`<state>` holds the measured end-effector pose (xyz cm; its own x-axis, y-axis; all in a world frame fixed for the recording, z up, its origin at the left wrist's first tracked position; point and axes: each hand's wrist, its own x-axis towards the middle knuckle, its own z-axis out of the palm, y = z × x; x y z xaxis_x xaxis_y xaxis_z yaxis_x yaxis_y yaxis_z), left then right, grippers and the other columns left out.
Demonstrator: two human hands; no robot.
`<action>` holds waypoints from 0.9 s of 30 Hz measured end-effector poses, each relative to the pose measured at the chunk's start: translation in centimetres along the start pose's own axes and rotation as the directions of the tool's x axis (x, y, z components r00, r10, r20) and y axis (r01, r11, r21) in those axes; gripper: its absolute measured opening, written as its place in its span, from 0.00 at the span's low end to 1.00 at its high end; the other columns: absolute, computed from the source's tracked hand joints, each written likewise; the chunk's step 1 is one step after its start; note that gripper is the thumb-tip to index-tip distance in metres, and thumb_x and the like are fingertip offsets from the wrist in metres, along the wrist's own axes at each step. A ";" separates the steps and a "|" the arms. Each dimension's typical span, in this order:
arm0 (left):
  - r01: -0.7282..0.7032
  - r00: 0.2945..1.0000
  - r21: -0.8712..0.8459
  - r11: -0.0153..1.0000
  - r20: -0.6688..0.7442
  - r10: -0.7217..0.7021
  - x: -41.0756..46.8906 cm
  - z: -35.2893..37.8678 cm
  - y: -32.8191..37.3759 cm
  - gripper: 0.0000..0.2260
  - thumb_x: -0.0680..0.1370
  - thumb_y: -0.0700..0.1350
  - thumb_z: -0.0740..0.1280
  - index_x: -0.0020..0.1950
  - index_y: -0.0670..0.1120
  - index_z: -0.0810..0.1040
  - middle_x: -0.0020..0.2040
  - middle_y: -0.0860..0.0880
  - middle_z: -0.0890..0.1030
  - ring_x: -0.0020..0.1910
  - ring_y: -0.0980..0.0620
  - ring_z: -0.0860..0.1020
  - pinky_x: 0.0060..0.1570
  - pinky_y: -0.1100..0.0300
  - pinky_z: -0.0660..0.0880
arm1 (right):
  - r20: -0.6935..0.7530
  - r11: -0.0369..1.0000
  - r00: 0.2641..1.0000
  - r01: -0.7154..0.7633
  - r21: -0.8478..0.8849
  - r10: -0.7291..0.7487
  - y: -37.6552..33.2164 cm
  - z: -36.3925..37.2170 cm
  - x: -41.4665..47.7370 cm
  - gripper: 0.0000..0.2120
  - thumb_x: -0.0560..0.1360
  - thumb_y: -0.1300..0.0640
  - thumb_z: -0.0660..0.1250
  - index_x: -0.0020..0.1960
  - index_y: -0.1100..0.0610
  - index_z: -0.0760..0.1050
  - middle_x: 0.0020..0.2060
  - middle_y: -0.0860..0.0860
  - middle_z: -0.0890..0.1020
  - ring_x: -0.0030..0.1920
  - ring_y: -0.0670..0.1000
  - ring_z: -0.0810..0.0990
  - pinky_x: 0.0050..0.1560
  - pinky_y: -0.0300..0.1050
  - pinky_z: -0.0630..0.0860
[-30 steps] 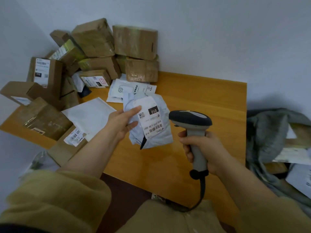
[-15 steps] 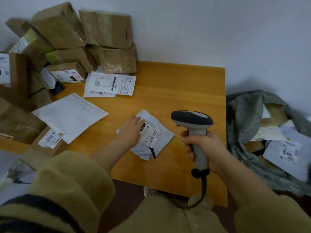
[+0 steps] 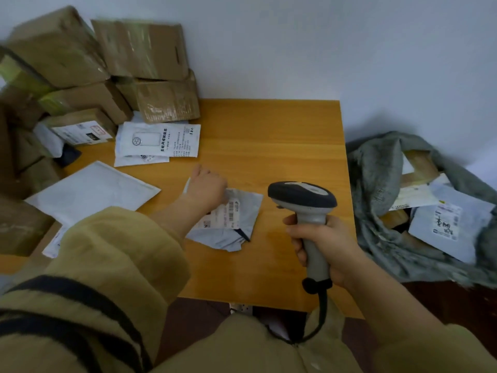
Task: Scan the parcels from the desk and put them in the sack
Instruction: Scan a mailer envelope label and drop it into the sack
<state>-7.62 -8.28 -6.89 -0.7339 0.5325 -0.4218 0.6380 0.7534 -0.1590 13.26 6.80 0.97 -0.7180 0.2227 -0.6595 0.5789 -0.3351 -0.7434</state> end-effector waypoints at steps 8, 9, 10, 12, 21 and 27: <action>0.069 0.908 -0.998 -0.009 0.067 -0.414 -3.6 -5.2 -1.6 0.08 0.77 0.35 0.67 0.54 0.43 0.77 0.53 0.41 0.81 0.43 0.48 0.80 0.44 0.55 0.79 | 0.065 0.987 0.986 0.149 0.059 -0.153 -2.0 0.7 -1.1 0.06 0.73 0.66 0.70 0.49 0.64 0.76 0.25 0.54 0.75 0.23 0.51 0.71 0.25 0.41 0.70; 0.047 0.906 -0.995 -0.082 0.078 -0.416 -4.0 -5.3 -1.4 0.08 0.77 0.34 0.67 0.54 0.43 0.77 0.54 0.41 0.81 0.43 0.48 0.80 0.45 0.54 0.79 | 0.071 0.985 0.983 0.167 0.052 -0.170 -2.2 0.7 -1.3 0.07 0.72 0.66 0.70 0.50 0.64 0.76 0.25 0.53 0.75 0.23 0.51 0.71 0.25 0.40 0.70; 0.025 0.902 -0.991 -0.133 0.080 -0.424 -4.2 -5.4 -1.2 0.09 0.77 0.33 0.67 0.54 0.43 0.77 0.55 0.41 0.81 0.45 0.47 0.81 0.47 0.53 0.78 | 0.075 0.982 0.980 0.183 0.042 -0.186 -2.4 0.6 -1.4 0.08 0.72 0.66 0.70 0.51 0.63 0.76 0.25 0.53 0.75 0.23 0.50 0.72 0.25 0.41 0.71; -0.012 0.888 -0.982 -0.187 0.076 -0.453 -4.6 -5.7 -0.7 0.09 0.77 0.33 0.67 0.54 0.42 0.77 0.54 0.42 0.81 0.48 0.46 0.81 0.50 0.53 0.78 | 0.082 0.977 0.974 0.211 0.030 -0.213 -2.8 0.5 -1.7 0.08 0.72 0.66 0.70 0.51 0.63 0.76 0.25 0.53 0.75 0.23 0.51 0.71 0.25 0.42 0.71; -0.049 0.860 -0.988 -0.146 0.032 -0.510 -5.1 -6.6 0.5 0.08 0.76 0.33 0.67 0.55 0.39 0.78 0.52 0.43 0.81 0.48 0.46 0.81 0.46 0.58 0.79 | 0.102 0.957 0.958 0.276 -0.086 -0.268 -3.7 -0.3 -3.0 0.04 0.72 0.66 0.70 0.44 0.61 0.76 0.26 0.53 0.75 0.23 0.50 0.71 0.26 0.42 0.71; -0.054 0.852 -0.994 -0.092 0.002 -0.523 -5.2 -7.3 1.1 0.10 0.75 0.33 0.68 0.56 0.37 0.78 0.50 0.43 0.81 0.44 0.48 0.81 0.38 0.63 0.79 | 0.098 0.946 0.954 0.295 -0.137 -0.283 -3.8 -0.7 -3.4 0.05 0.72 0.66 0.69 0.41 0.61 0.74 0.25 0.53 0.74 0.22 0.49 0.70 0.26 0.42 0.70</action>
<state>-4.82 -7.39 1.61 -0.9588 0.0586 -0.2780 -0.2508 0.2852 0.9251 13.75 7.99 5.98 -0.8869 0.2173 -0.4078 0.3887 -0.1262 -0.9127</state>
